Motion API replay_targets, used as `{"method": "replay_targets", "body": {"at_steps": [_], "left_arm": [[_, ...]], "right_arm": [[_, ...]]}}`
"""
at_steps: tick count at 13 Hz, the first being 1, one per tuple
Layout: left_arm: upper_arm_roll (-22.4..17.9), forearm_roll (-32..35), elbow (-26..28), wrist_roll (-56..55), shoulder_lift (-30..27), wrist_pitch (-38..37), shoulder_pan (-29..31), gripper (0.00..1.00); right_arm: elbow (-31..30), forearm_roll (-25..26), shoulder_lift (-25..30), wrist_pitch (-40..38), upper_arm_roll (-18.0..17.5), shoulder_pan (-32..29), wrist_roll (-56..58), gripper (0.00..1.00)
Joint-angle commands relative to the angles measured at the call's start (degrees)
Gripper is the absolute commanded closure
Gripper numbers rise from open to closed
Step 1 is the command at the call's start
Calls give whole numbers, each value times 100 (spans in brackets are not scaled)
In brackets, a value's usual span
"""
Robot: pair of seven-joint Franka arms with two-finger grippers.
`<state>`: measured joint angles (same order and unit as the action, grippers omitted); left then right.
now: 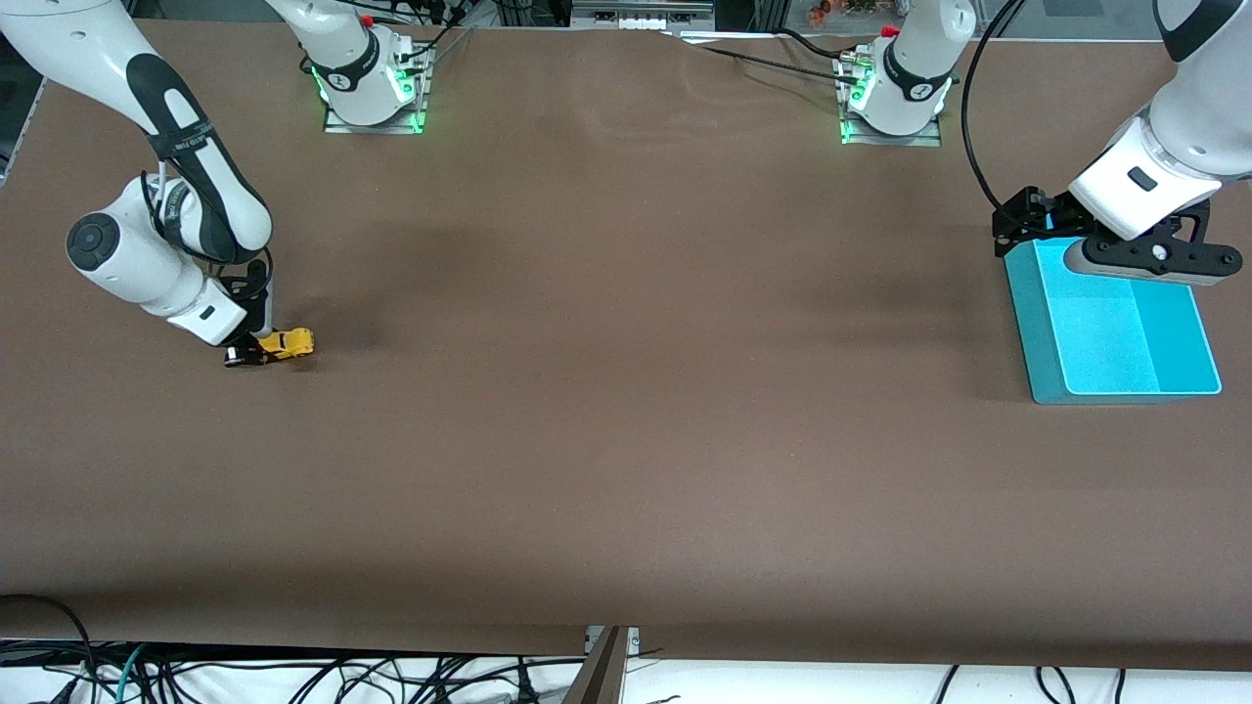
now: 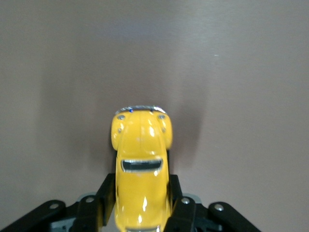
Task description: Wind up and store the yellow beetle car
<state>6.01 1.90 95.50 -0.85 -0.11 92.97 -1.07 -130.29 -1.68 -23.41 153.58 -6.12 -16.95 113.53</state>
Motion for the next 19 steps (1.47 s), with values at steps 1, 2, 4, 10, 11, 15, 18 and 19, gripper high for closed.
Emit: {"method": "replay_targets", "body": {"at_steps": [1,2,4,10,11,15,18,19], "left_arm": [[-12,-128,-198,-21,90,-156,1,0],[-12,-128,-198,-21,90,-156,1,0],[-12,-128,-198,-21,90,-156,1,0],[-12,-128,-198,-21,90,-156,1,0],[-12,-128,-198,-21,90,-156,1,0],[-4,-128,-198,-21,90,-156,1,0],[-12,-128,-198,-21,90,-156,1,0],[-12,-128,-198,-29,90,-156,1,0]], "right_arm": [[293,-183,-252,-397,-143,-115,160,13],[451,-227,-252,-625,-143,-115,160,1],[732,-271,-226,-1074,-152,-115,117,1],[1322,-351,221,-2084,-179,-106,-137,1],[1436,-351,370,-2356,-179,-98,-347,1],[1884,-324,767,-3342,-179,-89,-990,1],[2087,-298,855,-3633,-179,-80,-1096,1],[2096,-306,881,-3668,-179,-80,-1105,1]]}}
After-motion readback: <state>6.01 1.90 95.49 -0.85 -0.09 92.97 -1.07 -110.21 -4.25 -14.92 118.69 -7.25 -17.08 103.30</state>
